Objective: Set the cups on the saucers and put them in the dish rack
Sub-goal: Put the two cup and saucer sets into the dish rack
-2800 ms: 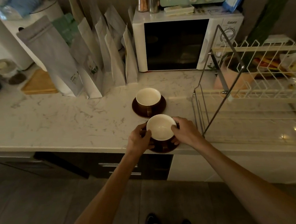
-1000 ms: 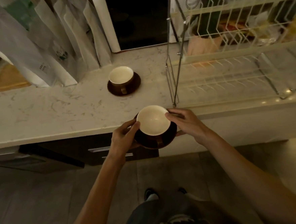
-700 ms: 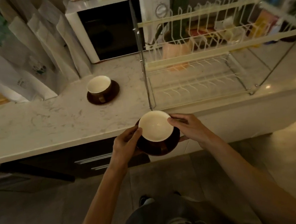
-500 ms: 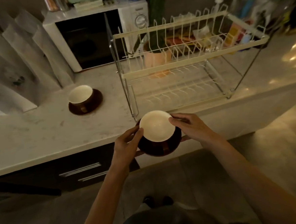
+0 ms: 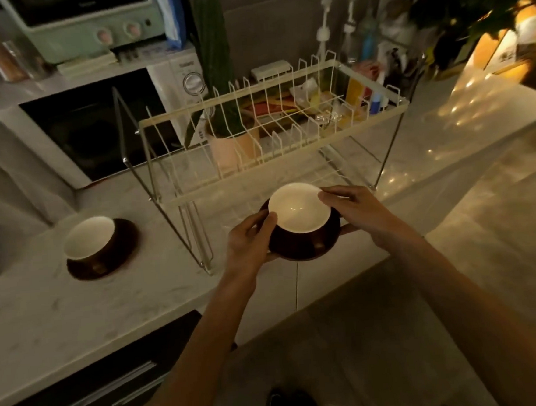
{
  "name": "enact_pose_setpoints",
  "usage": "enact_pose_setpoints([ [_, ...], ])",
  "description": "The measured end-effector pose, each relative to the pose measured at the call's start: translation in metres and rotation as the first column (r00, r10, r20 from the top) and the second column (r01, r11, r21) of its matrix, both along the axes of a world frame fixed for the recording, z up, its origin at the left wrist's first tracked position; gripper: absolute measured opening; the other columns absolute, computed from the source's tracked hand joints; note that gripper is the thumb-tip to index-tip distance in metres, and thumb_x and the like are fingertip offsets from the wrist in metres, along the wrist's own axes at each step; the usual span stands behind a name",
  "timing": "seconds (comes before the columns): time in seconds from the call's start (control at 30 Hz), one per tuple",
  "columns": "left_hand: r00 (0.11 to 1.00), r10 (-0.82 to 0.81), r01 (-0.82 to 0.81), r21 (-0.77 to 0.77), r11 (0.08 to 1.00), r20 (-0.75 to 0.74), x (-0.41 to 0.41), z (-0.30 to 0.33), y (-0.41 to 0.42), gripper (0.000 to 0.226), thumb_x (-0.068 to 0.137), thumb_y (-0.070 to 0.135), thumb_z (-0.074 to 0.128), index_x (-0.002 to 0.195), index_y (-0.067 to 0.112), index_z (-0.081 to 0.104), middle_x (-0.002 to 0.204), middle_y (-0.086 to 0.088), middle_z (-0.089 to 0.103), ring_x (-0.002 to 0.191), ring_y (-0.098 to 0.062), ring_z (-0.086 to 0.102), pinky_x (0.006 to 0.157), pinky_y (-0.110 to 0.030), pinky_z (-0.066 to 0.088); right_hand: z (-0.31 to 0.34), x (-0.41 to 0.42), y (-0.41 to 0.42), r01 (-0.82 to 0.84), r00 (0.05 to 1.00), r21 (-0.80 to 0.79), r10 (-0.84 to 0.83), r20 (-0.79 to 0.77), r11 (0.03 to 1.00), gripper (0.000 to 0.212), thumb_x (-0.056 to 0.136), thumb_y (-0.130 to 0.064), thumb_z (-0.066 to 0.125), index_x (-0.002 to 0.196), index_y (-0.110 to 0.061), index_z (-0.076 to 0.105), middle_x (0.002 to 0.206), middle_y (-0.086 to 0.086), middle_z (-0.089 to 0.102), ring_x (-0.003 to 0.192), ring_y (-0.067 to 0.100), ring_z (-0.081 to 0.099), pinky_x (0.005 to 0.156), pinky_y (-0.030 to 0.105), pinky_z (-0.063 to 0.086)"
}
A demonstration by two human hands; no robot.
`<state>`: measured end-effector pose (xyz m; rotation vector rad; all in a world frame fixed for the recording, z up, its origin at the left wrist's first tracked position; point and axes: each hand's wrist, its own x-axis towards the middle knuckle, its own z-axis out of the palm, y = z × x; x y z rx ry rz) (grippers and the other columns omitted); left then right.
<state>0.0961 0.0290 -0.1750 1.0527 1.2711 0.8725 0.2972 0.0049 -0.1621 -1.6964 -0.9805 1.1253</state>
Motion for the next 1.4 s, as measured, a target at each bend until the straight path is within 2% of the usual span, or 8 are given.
enact_pose_setpoints([
  [0.2,0.999,-0.01,0.013,-0.057,0.998,0.049,0.031,0.001,0.042,0.034,0.087,0.03,0.068,0.12,0.022,0.064,0.128,-0.008,0.06,0.112,-0.026,0.061,0.062,-0.031,0.062,0.003,0.022,0.039,0.058,0.998,-0.002,-0.058,0.021,0.998,0.029,0.096,-0.03,0.059,0.123,-0.023,0.066,0.121,0.003,0.063,0.109,0.022,0.061,0.066,0.032,0.057],
  [0.37,0.997,0.014,-0.005,-0.12,0.993,0.072,0.055,-0.003,0.068,0.029,0.087,0.029,0.069,0.115,0.023,0.064,0.125,-0.008,0.063,0.109,-0.025,0.064,0.065,-0.032,0.062,-0.002,0.042,0.073,0.083,0.996,-0.041,-0.082,0.028,0.996,0.02,0.096,-0.031,0.059,0.114,-0.028,0.067,0.118,0.002,0.064,0.109,0.024,0.06,0.087,0.047,0.056],
  [0.63,0.994,0.077,-0.059,-0.209,0.976,0.079,0.085,-0.012,0.099,0.044,0.086,0.028,0.07,0.125,0.012,0.06,0.121,-0.008,0.064,0.104,-0.024,0.065,0.062,-0.03,0.061,-0.015,0.063,0.112,0.105,0.988,-0.036,-0.1,0.114,0.994,0.026,0.09,-0.037,0.06,0.108,-0.023,0.071,0.113,0.004,0.069,0.107,0.025,0.064,0.087,0.054,0.057],
  [0.77,0.997,0.049,-0.037,-0.209,0.977,0.053,0.093,-0.018,0.114,0.041,0.087,0.032,0.068,0.124,0.016,0.06,0.12,-0.005,0.066,0.102,-0.021,0.067,0.069,-0.033,0.062,-0.017,0.065,0.124,0.125,0.982,-0.011,-0.122,0.143,0.992,0.016,0.091,-0.038,0.058,0.083,-0.027,0.067,0.1,0.005,0.069,0.098,0.025,0.065,0.08,0.049,0.058],
  [0.9,0.997,0.038,-0.026,-0.178,0.984,0.064,0.098,-0.02,0.119,0.035,0.091,0.031,0.063,0.122,0.015,0.062,0.114,-0.005,0.067,0.092,-0.016,0.065,0.08,-0.04,0.06,-0.023,0.069,0.134,0.11,0.977,0.011,-0.11,0.183,0.994,0.032,0.097,-0.023,0.052,0.102,0.006,0.064,0.092,0.015,0.062,0.09,0.026,0.059,0.073,0.041,0.049],
  [1.03,0.994,0.017,-0.005,-0.115,0.993,0.106,0.1,-0.02,0.121,0.031,0.09,0.029,0.064,0.117,0.013,0.063,0.098,0.0,0.066,0.081,-0.009,0.064,0.067,-0.029,0.06,-0.026,0.073,0.138,0.121,0.977,0.002,-0.12,0.179,0.993,0.035,0.097,-0.02,0.052,0.108,0.013,0.058,0.089,0.016,0.058,0.084,0.025,0.055,0.071,0.04,0.045],
  [1.23,0.997,-0.008,0.018,-0.143,0.99,0.072,0.1,-0.015,0.121,0.04,0.092,0.029,0.062,0.128,0.012,0.056,0.116,-0.005,0.061,0.1,-0.017,0.06,0.081,-0.037,0.058,-0.028,0.073,0.139,0.097,0.966,0.014,-0.098,0.241,0.995,0.025,0.098,-0.019,0.052,0.091,0.002,0.065,0.075,0.003,0.058,0.079,0.019,0.057,0.073,0.038,0.046],
  [1.4,0.999,-0.051,0.05,-0.161,0.986,-0.002,0.097,-0.01,0.12,0.022,0.093,0.034,0.06,0.111,0.023,0.054,0.104,0.002,0.056,0.096,-0.015,0.056,0.091,-0.042,0.054,-0.028,0.072,0.141,0.024,0.909,0.015,-0.028,0.416,1.0,0.042,0.101,-0.015,0.047,0.062,-0.027,0.042,0.064,-0.008,0.046,0.064,0.007,0.045,0.069,0.03,0.037],
])
